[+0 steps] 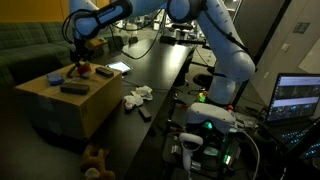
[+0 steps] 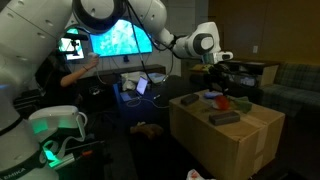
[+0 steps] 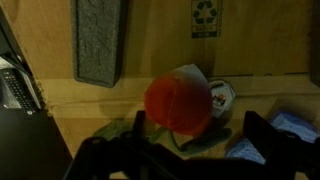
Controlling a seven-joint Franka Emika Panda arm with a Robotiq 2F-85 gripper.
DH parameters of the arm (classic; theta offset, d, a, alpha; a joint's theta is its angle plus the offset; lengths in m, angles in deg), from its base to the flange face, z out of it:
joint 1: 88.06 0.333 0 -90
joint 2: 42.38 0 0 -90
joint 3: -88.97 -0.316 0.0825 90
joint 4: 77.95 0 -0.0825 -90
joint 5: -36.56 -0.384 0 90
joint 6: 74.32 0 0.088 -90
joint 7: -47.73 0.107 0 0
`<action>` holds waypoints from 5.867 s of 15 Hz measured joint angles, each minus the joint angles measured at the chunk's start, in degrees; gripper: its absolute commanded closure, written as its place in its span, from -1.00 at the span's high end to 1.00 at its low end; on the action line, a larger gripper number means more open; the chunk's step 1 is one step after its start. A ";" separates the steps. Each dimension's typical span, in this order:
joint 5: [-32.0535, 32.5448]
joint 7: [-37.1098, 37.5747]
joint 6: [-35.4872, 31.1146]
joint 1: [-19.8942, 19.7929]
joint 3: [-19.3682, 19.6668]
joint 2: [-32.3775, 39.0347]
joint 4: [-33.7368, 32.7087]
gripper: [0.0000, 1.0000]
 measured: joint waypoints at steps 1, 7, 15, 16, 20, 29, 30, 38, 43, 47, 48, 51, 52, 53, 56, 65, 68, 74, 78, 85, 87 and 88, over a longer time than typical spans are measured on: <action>-0.02 0.00 -0.18 -0.08 0.00 0.89 -0.54 1.00; -0.26 -0.20 -0.43 -0.69 0.00 5.65 -3.78 0.96; -0.26 -0.83 -0.39 -0.98 0.04 8.38 -6.62 -0.38; -0.26 -0.94 -0.37 -0.97 0.04 8.38 -6.73 -0.55; -0.26 -1.26 0.01 -0.72 0.00 8.11 -7.09 -0.93; -0.99 -7.10 6.45 -0.64 -3.26 -2.13 -0.65 -0.90; -1.30 -8.01 7.43 -0.83 -3.64 -4.75 1.71 -0.90; -6.08 -12.94 12.87 -3.55 -4.55 -26.81 24.95 -0.90; -9.27 -14.87 12.94 -4.82 -4.32 -38.92 41.47 -0.90; -10.66 -16.45 10.74 -4.93 -4.03 -45.19 55.22 -0.90; -10.70 -16.79 9.02 -4.92 -4.06 -45.62 58.27 -0.90; -10.73 -17.16 2.60 -4.66 -4.29 -43.68 64.90 -0.90; -10.73 -17.09 0.25 -4.55 -4.50 -41.96 66.10 -0.90; -10.73 -16.90 -2.37 -4.37 -4.74 -39.68 66.83 -0.90; -10.62 -14.96 -11.03 -3.47 -5.31 -31.23 66.70 -0.90; -10.46 -6.73 -25.75 1.69 -5.90 -8.70 54.85 -0.90; -10.49 -6.19 -27.10 1.87 -6.12 -5.30 51.13 -0.19; -10.55 -5.91 -27.74 1.73 -6.23 -2.82 48.15 0.65; -10.56 -5.93 -28.19 1.02 -6.31 -3.23 48.45 1.00; -11.73 -6.33 -29.88 -2.70 -7.88 -9.44 54.75 1.00; -12.82 -6.32 -30.50 -4.10 -7.88 -11.29 57.49 1.00; -13.55 -6.32 -31.01 -4.86 -7.87 -12.03 58.89 1.00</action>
